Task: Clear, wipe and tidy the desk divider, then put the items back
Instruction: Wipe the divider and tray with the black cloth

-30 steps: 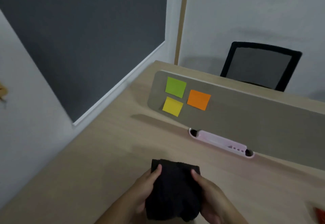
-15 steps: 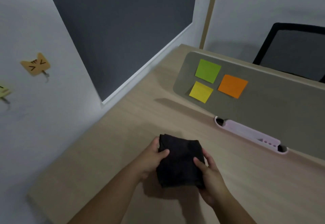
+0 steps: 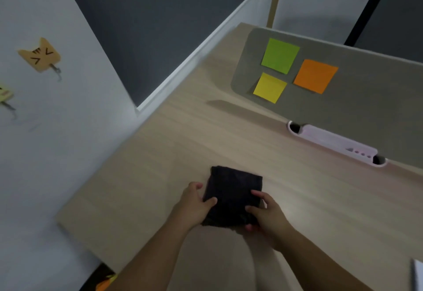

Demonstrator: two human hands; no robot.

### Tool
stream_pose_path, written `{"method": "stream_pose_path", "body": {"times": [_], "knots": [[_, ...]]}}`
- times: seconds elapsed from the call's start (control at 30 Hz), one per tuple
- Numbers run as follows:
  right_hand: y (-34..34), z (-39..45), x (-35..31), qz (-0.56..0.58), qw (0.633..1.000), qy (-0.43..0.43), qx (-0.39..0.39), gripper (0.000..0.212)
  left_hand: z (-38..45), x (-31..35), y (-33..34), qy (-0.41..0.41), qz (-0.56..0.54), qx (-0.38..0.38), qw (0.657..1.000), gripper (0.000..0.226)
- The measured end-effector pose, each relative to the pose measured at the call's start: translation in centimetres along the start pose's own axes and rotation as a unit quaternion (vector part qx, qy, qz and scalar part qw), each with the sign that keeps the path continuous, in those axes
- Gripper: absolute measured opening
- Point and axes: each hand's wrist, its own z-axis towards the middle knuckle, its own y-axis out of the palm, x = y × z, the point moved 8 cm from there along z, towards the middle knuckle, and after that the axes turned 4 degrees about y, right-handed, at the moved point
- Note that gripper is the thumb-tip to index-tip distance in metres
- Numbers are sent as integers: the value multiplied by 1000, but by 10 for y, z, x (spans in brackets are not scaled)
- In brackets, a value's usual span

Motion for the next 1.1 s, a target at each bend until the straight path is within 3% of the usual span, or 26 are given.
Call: {"method": "stream_pose_path", "body": {"times": [0.07, 0.13, 0.23, 0.3, 0.37, 0.43, 0.5, 0.6, 0.73, 0.83, 0.93, 1.03, 1.1], "knots": [[2, -3, 3, 47, 998, 20, -32, 42, -1, 6, -5, 18, -18, 1, 1000, 55], [1, -5, 10, 22, 999, 30, -39, 43, -22, 34, -15, 36, -7, 5, 999, 45], [-2, -8, 15, -159, 987, -7, -15, 43, -32, 46, -19, 91, 146, 4, 985, 39], [-4, -11, 5, -352, 930, -96, 41, 39, -39, 51, -19, 128, 326, 12, 937, 42], [-3, -18, -14, -499, 825, -226, 138, 40, -45, 66, -14, 162, 446, 56, 879, 50], [2, -22, -20, -565, 743, -300, 195, 47, -51, 87, 4, 246, 466, 77, 846, 57], [10, -18, -16, -606, 708, -303, 201, 54, -49, 94, 33, 332, 492, 29, 804, 59], [16, -6, 0, -647, 700, -259, 157, 62, -32, 77, 51, 354, 509, -40, 783, 64], [12, 4, 6, -654, 712, -230, 107, 71, -23, 66, 49, 341, 493, -1, 800, 67], [11, 4, 7, -673, 698, -218, 117, 64, -23, 64, 50, 325, 487, 24, 811, 66], [11, -2, 5, -659, 712, -215, 115, 67, -24, 58, 50, 308, 495, 9, 812, 66], [9, 2, 0, -613, 754, -223, 68, 74, -22, 58, 54, 296, 522, 2, 800, 64], [-7, -1, -24, -538, 792, -264, 118, 70, -17, 78, 53, 313, 495, 32, 809, 66]]}}
